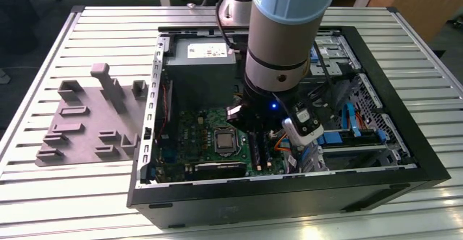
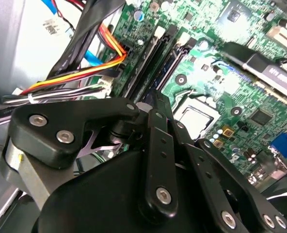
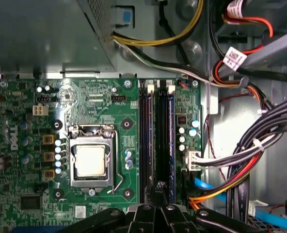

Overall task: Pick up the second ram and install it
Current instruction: 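Press down the second ram until it locks into place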

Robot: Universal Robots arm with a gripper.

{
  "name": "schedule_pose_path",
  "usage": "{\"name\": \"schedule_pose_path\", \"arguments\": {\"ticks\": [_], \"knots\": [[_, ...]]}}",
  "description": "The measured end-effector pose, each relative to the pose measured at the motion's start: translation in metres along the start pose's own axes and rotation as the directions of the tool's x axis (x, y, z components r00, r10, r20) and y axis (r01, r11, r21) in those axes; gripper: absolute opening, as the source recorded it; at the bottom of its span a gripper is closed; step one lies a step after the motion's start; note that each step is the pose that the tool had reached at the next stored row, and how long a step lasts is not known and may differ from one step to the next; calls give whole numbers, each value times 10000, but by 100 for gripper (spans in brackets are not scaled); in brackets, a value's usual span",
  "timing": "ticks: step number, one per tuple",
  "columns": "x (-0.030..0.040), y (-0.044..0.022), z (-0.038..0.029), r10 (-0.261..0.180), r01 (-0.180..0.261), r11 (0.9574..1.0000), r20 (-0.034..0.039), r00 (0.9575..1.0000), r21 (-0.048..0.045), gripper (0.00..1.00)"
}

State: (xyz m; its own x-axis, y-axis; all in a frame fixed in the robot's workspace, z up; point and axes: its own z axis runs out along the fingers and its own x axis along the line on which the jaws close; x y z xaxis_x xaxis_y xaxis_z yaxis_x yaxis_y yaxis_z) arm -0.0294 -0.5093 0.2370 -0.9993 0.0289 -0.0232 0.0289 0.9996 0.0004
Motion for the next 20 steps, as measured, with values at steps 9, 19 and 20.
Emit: {"name": "schedule_pose_path", "arguments": {"ticks": [9,19,20], "knots": [[0,-42,32,0,0,10000,0,10000,0,11],[0,-71,74,0,0,10000,0,10000,1,11],[0,-71,74,1,-1,10000,0,10000,2,11]]}}
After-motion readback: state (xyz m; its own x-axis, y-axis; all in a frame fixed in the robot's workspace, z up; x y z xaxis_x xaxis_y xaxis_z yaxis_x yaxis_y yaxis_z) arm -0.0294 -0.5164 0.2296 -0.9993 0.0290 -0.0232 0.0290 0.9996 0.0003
